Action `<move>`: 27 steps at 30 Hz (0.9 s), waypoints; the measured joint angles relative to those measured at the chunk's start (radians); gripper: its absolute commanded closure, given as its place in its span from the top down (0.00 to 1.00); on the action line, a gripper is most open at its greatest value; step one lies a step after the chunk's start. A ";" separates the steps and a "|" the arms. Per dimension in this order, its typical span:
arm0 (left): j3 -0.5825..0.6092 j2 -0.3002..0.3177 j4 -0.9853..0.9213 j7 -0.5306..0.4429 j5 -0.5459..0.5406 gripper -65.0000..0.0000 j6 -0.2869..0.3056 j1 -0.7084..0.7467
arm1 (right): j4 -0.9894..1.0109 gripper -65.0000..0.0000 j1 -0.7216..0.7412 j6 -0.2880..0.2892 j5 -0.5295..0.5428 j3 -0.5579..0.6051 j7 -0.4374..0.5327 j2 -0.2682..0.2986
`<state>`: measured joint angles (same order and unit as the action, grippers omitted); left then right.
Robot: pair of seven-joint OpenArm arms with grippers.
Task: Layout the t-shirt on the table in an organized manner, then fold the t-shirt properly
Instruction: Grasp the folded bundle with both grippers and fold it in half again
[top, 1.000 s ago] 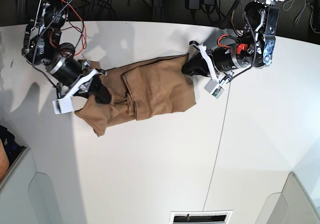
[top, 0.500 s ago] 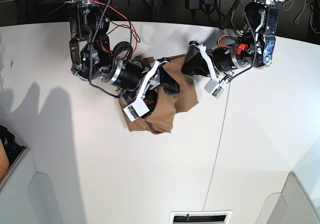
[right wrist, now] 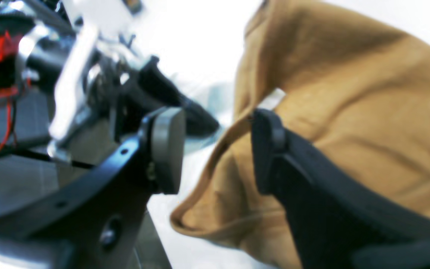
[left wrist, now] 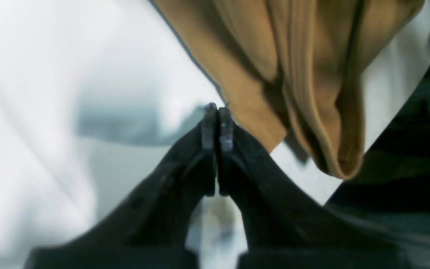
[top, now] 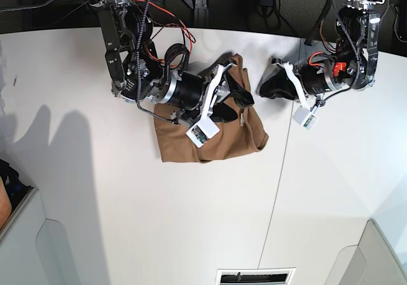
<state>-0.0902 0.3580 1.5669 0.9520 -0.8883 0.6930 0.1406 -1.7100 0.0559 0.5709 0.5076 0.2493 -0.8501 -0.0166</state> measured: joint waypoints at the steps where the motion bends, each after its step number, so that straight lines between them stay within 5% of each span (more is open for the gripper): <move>1: -0.021 0.010 0.000 0.003 -0.016 0.00 0.000 0.000 | 0.000 0.34 0.006 0.000 0.000 0.001 0.000 0.000; 3: -0.067 0.032 0.003 0.004 -0.023 0.00 0.000 0.001 | -0.008 0.03 0.022 -0.003 -0.010 -0.010 0.001 0.000; 4: -0.086 0.042 0.010 0.011 -0.023 0.00 0.000 0.001 | -0.016 0.00 0.032 -0.013 -0.019 -0.022 0.004 0.000; 10: -0.112 0.071 0.134 0.095 -0.142 0.00 -0.003 0.001 | -0.023 0.00 0.092 -0.018 -0.135 -0.188 0.020 0.008; 15: 0.017 0.074 0.280 0.087 -0.152 0.00 -0.004 0.003 | 0.052 0.00 0.145 -0.028 -0.185 -0.305 0.072 0.022; 20: 0.212 0.014 0.269 0.005 0.021 0.00 0.001 -0.004 | 0.290 0.00 0.221 -0.027 -0.195 -0.333 0.126 0.047; 27: 0.233 -0.036 0.066 -0.024 0.067 0.00 -0.003 -0.064 | 0.461 0.00 0.307 -0.028 -0.196 -0.253 0.145 0.055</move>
<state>0.1429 0.3222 1.6329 0.9276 -0.8215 0.6895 0.0765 -1.2491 0.3626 0.5430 0.3119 -0.0032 -0.7055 0.0380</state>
